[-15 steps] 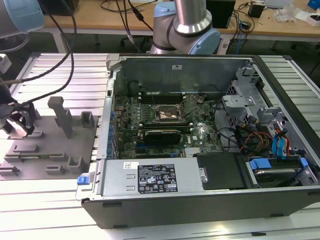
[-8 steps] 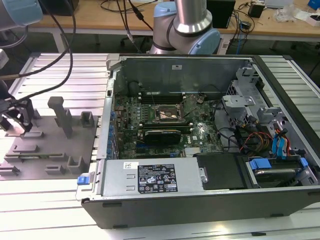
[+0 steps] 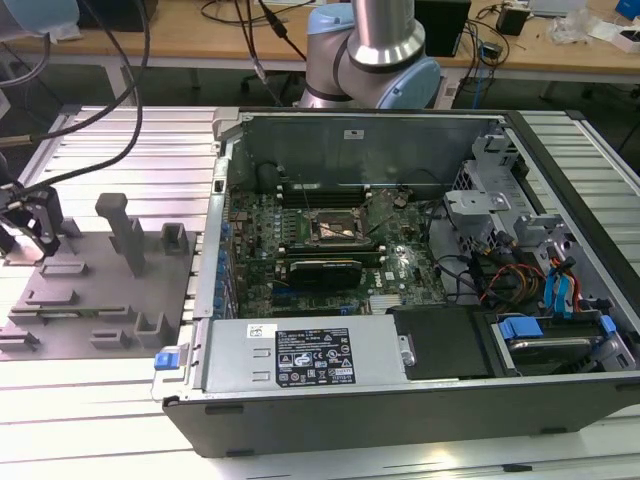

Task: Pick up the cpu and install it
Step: 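Pick up the cpu and move it towards the insertion slot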

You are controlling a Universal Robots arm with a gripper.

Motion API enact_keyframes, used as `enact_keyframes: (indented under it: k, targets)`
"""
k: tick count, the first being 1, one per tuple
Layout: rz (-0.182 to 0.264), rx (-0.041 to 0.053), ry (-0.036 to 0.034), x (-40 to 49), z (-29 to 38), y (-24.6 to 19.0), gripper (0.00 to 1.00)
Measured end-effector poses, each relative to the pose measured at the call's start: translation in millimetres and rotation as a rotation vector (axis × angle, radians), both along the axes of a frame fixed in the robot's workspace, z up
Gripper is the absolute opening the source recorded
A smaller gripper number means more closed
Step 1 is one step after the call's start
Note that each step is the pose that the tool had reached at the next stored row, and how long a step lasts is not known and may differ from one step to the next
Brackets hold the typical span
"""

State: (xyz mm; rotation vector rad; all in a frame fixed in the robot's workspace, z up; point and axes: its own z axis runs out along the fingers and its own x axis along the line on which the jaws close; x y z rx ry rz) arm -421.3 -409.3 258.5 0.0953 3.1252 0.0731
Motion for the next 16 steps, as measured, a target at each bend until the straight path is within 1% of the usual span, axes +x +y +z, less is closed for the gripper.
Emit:
enact_keyframes:
  k: [7,10,11,12,14,16]
  targets:
    - [0.0,0.0,0.0,0.0,9.6,0.0,0.55]
    - [0.0,0.0,0.0,0.0,16.1,0.0,0.55]
    - [0.0,0.0,0.0,0.0,20.1,0.0,0.55]
    - [0.0,0.0,0.0,0.0,22.6,0.0,0.55]
    - [0.0,0.0,0.0,0.0,26.0,0.0,0.55]
    - [0.0,0.0,-0.0001,0.0,31.0,0.0,0.55]
